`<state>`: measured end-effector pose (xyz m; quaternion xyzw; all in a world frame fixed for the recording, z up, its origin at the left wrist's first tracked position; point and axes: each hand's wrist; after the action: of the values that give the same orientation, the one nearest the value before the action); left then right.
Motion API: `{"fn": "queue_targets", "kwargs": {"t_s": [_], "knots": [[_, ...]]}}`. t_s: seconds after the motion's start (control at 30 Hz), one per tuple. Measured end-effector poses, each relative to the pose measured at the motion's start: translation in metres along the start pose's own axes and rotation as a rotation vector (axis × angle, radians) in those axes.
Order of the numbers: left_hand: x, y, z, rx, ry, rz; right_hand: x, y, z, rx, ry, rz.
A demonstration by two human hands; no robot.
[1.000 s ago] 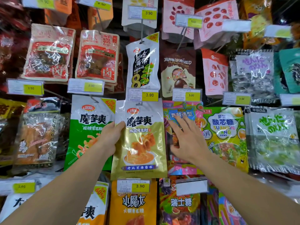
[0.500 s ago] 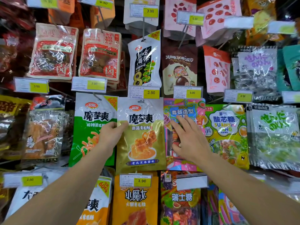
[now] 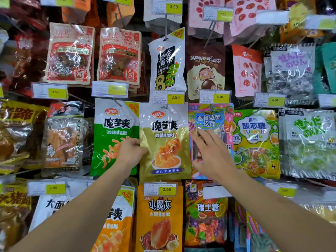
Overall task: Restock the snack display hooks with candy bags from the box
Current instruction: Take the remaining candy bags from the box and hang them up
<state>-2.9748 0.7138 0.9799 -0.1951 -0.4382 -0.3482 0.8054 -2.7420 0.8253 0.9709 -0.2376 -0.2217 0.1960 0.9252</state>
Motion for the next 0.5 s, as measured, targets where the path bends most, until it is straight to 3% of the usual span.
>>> {"fn": "queue_targets", "kwargs": {"t_s": [0.5], "knots": [[-0.003, -0.009, 0.013, 0.119, -0.04, 0.039, -0.012, -0.001, -0.011, -0.036, 0.009, 0.009]]}}
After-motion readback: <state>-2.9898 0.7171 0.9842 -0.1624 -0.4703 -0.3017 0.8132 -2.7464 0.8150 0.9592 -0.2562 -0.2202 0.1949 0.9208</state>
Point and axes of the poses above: each hand's wrist, its own z-axis towards the middle knuckle, its own y-axis out of the palm, x = y × z, and after that the axes turned 11 degrees about -z, right-handed
